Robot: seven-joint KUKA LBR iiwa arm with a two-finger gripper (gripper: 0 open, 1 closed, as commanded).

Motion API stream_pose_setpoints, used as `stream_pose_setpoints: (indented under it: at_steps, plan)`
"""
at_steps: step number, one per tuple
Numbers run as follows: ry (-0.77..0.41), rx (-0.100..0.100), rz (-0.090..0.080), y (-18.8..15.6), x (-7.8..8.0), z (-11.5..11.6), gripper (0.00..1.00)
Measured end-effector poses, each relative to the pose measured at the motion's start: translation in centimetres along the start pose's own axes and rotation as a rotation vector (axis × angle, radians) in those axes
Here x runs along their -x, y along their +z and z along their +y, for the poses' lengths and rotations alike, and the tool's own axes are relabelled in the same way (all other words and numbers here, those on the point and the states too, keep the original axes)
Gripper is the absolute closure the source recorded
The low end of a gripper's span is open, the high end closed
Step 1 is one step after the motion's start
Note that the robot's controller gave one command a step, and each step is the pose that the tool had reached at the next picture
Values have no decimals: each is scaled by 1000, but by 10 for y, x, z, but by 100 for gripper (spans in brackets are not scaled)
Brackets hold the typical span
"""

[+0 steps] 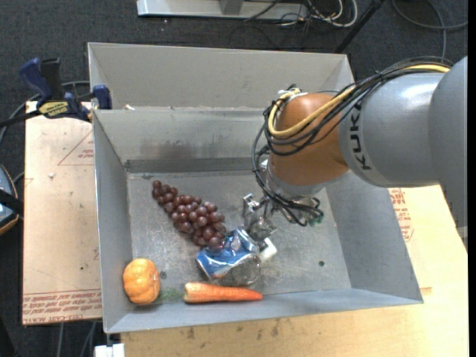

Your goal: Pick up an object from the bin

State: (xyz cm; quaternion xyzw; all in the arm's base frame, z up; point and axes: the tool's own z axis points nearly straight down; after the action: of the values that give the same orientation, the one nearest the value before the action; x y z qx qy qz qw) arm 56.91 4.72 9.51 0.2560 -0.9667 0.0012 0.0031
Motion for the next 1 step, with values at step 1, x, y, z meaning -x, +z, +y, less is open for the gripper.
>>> stream_pose_setpoints:
  at_steps: [1]
  plan:
    - [1, 0, -7, -14, 0, 1, 100]
